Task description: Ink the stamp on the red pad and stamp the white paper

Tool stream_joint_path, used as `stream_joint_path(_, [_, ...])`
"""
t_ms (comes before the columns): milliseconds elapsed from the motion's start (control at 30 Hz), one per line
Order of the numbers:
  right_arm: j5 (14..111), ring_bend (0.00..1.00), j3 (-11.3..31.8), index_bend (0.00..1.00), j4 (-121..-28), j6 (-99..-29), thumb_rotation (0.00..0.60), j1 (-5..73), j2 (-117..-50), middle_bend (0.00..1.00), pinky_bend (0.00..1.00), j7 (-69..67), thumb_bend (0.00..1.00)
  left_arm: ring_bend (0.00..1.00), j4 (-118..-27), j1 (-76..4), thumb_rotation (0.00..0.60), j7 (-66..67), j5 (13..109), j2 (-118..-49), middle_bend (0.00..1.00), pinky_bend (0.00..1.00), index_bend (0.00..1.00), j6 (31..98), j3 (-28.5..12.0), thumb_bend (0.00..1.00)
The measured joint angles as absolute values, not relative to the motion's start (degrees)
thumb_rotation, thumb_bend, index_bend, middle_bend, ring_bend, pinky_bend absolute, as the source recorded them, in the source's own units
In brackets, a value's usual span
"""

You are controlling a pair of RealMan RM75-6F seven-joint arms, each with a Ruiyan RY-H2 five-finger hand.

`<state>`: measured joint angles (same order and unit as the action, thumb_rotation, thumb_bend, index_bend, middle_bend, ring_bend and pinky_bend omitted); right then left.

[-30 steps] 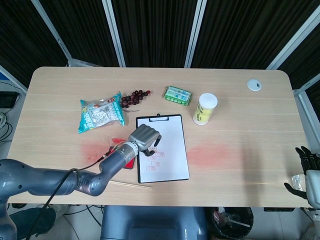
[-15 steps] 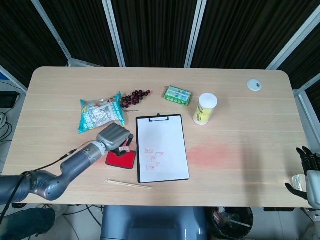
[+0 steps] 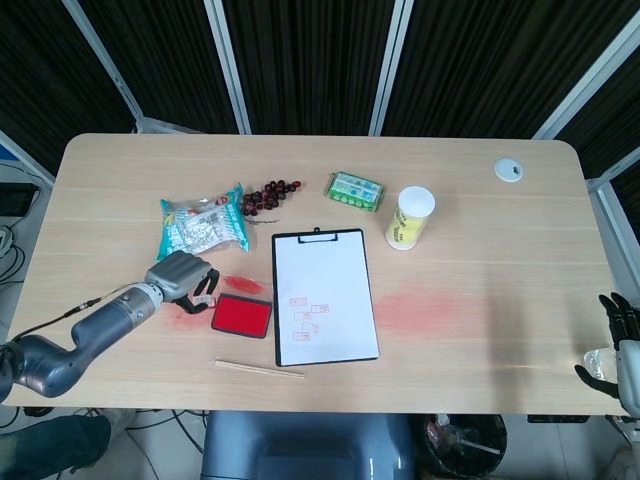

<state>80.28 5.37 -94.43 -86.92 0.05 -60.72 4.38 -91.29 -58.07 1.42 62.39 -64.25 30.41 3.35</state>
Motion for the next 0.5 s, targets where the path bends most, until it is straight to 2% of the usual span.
stream_joint_path(267, [80.45,0.16,5.28,0.11,-94.49,-86.89,0.6,0.05,-60.77,0.1,0.16,4.44,0.1,1.0,-81.97,-54.36,0.6,-7.99,72.74,-68.75,0.62,1.0,0.67,27.61,2.44,0.48])
stream_joint_path(500, [80.52,0.16,5.27,0.11,-94.49,-86.85,0.6,0.05,-60.74,0.1,0.16,4.25,0.1,1.0,-79.11,-53.41,0.6,-10.45,75.94,-70.73,0.62,1.0,0.67,26.79,2.3,0.48])
